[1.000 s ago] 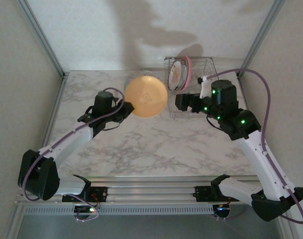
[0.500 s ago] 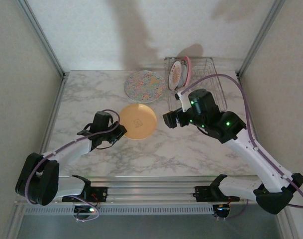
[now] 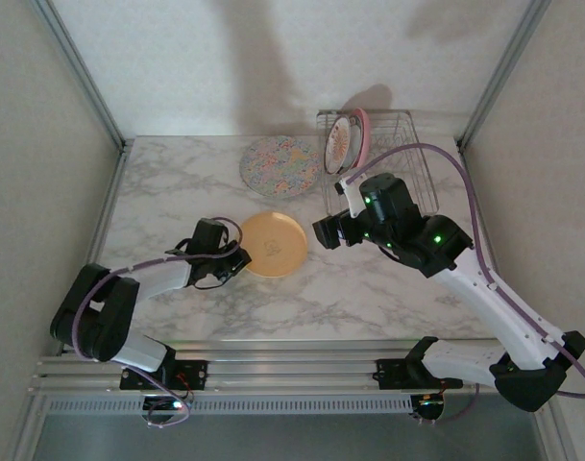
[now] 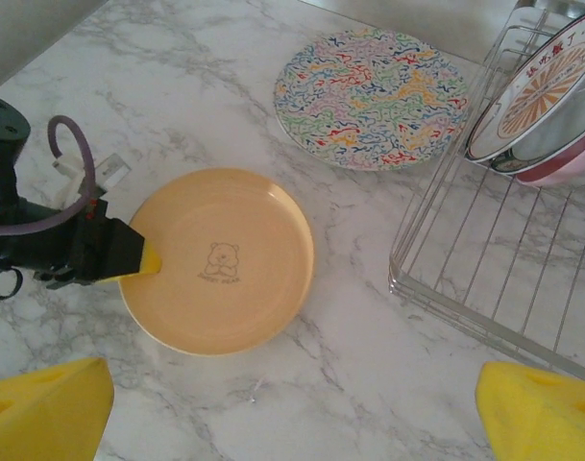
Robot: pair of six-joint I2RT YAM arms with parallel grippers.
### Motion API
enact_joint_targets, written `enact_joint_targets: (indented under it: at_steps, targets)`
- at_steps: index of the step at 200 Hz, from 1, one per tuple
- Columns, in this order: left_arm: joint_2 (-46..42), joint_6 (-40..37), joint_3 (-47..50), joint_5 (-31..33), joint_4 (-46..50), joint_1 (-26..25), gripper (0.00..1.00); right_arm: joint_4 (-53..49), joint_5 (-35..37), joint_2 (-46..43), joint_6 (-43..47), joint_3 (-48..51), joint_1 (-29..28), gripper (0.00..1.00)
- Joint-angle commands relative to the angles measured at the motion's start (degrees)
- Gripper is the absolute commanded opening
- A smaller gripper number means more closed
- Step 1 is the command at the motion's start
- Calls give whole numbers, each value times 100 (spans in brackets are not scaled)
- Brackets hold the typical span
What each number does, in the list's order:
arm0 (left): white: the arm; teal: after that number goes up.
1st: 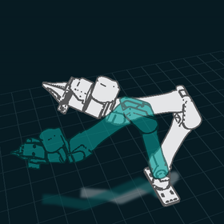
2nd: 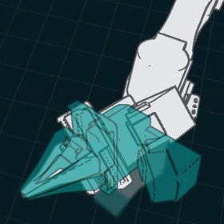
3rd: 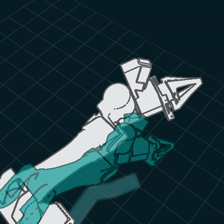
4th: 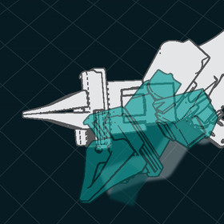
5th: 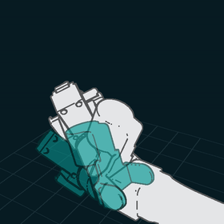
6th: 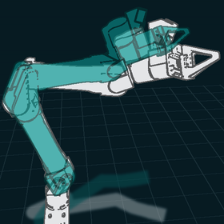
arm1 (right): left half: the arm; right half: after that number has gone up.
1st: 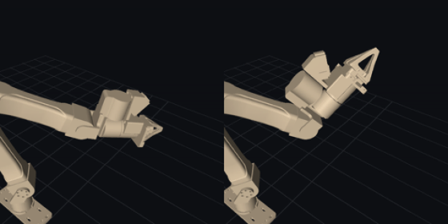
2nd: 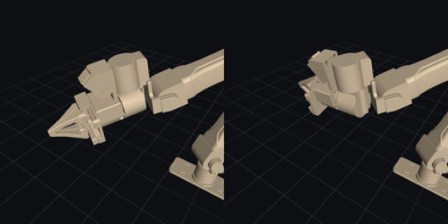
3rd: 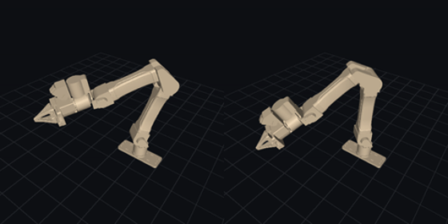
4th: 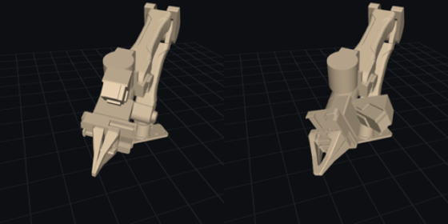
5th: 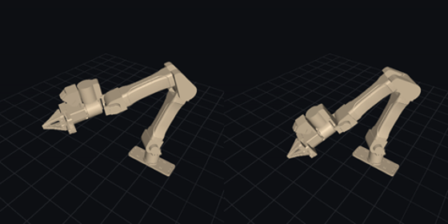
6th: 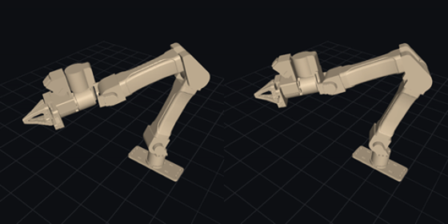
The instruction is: Unload the plates from the dish rack
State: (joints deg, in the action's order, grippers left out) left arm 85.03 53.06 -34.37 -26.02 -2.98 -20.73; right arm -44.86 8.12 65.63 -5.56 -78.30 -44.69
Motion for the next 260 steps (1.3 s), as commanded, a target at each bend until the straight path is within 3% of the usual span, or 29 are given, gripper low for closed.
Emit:
enact_joint_targets:
  at_steps: [1, 67, 100, 133, 160, 214, 260]
  targets:
    - [152, -120, -143, -108, -309, -114, 0, 30, -61, -52, -150, -27, -53, 97]
    - [476, -94, -289, -87, -379, -304, 0, 83, 3, -30, -303, 34, -53, 97]
    - [605, -87, -376, -86, -367, -369, 0, 51, 409, -4, -456, -6, -57, 98]
    - [680, -67, -430, -62, -379, -418, 13, -151, 1174, 170, -531, -277, -31, 99]
    - [686, -52, -461, -55, -361, -454, 21, -351, 1559, 394, -618, -654, 370, 99]
    - [354, -48, -490, 112, -167, -511, 53, -47, 1520, 1072, -639, -1249, 1404, 98]
    - [-225, -54, -596, 309, 249, -519, 68, 540, 1447, 1940, -472, -1686, 1965, 94]
